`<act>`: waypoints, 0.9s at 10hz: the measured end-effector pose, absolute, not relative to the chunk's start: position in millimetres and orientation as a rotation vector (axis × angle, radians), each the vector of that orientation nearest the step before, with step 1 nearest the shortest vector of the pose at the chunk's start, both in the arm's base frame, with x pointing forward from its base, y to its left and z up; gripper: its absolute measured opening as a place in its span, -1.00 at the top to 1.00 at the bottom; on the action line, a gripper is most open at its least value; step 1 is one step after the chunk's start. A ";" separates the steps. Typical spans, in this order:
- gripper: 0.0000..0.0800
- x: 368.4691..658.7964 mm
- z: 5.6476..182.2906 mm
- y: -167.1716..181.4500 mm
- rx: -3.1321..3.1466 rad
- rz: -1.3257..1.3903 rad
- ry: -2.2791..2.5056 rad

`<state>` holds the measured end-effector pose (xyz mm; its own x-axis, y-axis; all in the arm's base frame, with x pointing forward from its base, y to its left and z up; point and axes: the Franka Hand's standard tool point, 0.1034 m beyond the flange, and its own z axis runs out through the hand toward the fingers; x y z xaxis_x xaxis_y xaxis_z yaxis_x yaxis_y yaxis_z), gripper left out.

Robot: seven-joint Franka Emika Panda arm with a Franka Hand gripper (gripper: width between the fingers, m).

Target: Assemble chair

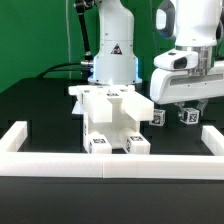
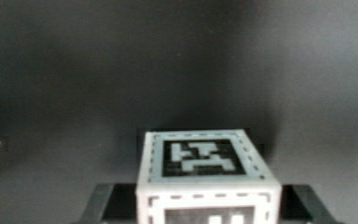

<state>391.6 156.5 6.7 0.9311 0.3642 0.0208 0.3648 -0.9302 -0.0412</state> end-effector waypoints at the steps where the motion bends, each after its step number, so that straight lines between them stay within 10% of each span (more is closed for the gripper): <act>1: 0.29 391.6 6.7 156.5 -3.043 -0.020 -0.575; 4: 0.29 399.1 22.2 155.9 -3.041 -0.025 -0.568; 9: 0.29 447.4 100.6 122.3 -3.005 -0.037 -0.622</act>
Offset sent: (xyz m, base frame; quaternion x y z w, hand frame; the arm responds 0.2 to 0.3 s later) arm 0.0136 -0.0065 0.0310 -0.0110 -0.0062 -0.0182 0.9998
